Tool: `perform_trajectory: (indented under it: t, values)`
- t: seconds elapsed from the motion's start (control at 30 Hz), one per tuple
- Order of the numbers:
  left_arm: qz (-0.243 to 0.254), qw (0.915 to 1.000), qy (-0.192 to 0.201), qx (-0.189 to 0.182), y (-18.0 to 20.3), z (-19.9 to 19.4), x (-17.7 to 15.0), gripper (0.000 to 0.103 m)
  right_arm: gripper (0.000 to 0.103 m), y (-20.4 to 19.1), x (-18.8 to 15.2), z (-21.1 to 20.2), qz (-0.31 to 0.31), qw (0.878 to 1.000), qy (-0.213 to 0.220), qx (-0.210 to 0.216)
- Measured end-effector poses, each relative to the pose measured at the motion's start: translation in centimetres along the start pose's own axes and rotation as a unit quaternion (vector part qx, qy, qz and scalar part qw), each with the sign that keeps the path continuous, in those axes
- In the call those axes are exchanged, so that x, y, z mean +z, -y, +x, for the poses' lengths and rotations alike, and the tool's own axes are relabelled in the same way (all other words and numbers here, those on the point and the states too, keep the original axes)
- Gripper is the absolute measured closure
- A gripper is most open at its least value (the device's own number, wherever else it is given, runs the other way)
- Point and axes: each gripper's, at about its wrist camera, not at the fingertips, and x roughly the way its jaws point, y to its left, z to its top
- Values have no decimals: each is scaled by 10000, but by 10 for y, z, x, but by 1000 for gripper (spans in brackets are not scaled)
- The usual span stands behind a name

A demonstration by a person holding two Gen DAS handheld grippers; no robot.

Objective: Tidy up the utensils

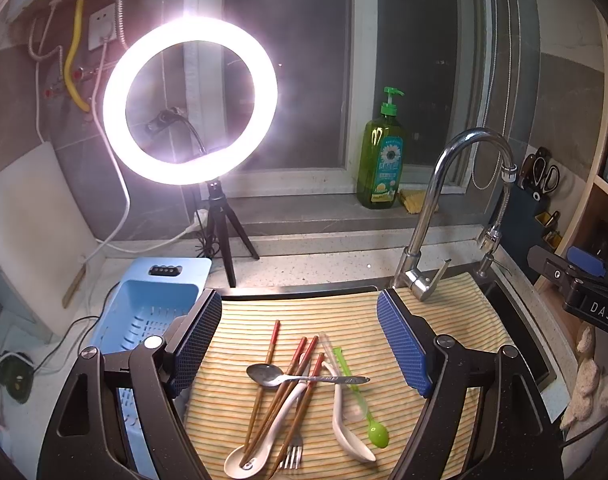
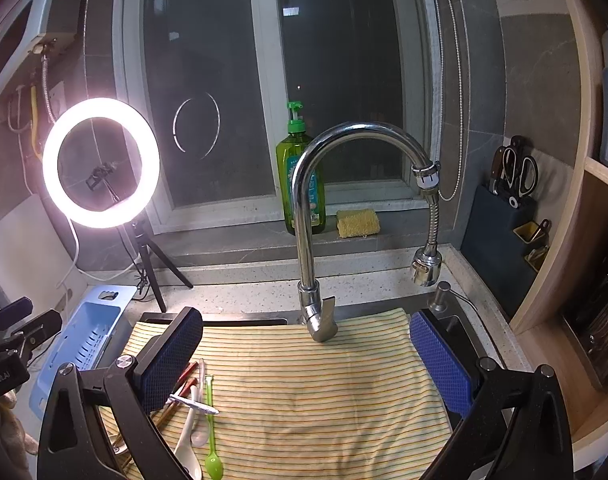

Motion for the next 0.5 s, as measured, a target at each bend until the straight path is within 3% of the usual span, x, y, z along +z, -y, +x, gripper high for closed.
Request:
perform_trajectory:
  t: [0.5]
  values:
    - [2,10000,-25,-4,-2,2,0,23,1,-5,0,4,0,10000,-38,-4]
